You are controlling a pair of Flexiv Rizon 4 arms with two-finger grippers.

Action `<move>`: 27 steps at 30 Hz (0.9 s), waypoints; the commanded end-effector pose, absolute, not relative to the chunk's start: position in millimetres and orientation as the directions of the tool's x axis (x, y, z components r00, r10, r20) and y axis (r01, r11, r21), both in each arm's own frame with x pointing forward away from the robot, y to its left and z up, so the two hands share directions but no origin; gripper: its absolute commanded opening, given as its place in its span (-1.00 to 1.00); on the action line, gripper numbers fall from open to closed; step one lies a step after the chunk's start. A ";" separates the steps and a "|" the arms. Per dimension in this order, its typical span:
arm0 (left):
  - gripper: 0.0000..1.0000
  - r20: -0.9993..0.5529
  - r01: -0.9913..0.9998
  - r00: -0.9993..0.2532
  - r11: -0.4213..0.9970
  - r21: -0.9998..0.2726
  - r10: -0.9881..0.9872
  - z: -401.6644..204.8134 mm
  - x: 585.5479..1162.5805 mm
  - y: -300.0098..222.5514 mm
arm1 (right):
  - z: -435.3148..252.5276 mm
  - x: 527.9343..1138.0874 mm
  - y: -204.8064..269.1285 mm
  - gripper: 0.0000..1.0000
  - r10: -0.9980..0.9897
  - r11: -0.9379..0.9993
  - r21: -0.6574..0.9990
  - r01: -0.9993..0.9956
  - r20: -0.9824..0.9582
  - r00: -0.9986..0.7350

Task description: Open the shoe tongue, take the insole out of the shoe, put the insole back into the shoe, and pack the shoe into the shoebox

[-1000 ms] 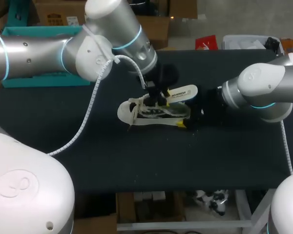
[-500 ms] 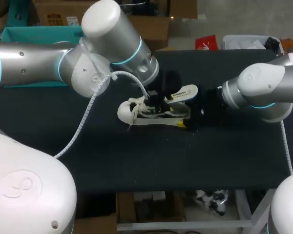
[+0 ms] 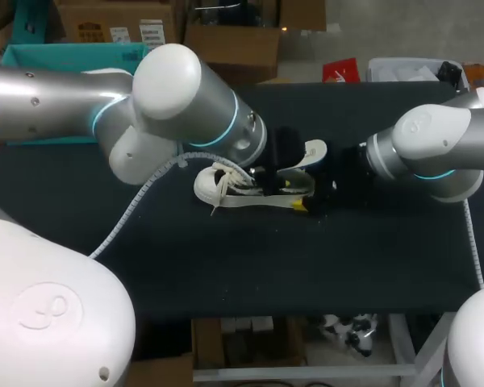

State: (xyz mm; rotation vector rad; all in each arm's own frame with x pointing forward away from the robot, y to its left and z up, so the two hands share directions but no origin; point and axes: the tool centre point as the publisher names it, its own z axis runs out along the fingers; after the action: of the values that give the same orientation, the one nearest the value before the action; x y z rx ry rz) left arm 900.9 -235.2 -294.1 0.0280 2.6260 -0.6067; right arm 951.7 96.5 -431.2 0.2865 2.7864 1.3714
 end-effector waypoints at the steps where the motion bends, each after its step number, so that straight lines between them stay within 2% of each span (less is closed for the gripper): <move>1: -0.05 -0.483 0.107 -0.868 0.906 -0.409 -0.115 -299.9 904.5 -241.0 | -438.6 953.1 98.1 -1.00 0.173 0.596 0.788 0.154 0.062 -0.983; 18: -0.10 -0.519 0.100 -0.843 0.905 -0.412 -0.143 -306.8 931.1 -248.8 | -438.6 953.1 98.1 -1.00 0.173 0.596 0.788 0.154 0.062 -0.983; 21: -0.17 -0.519 0.092 -0.841 0.904 -0.417 -0.154 -309.2 935.7 -249.0 | -438.6 953.1 98.1 -1.00 0.173 0.596 0.788 0.154 0.062 -0.983; 24: -0.43 -0.518 0.088 -0.841 0.903 -0.420 -0.158 -310.8 939.2 -248.4 | -438.6 953.1 98.1 -1.00 0.173 0.596 0.788 0.154 0.062 -0.983; 27: -0.45 -0.515 0.084 -0.842 0.903 -0.422 -0.162 -311.6 941.9 -247.3 | -438.6 953.1 98.1 -1.00 0.173 0.596 0.788 0.154 0.062 -0.983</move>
State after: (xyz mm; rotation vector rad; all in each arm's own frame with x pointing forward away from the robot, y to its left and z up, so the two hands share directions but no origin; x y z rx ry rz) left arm 939.0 -245.5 -307.2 -0.0535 2.5089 -0.5836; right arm 951.7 96.5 -431.2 0.2866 2.7864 1.3714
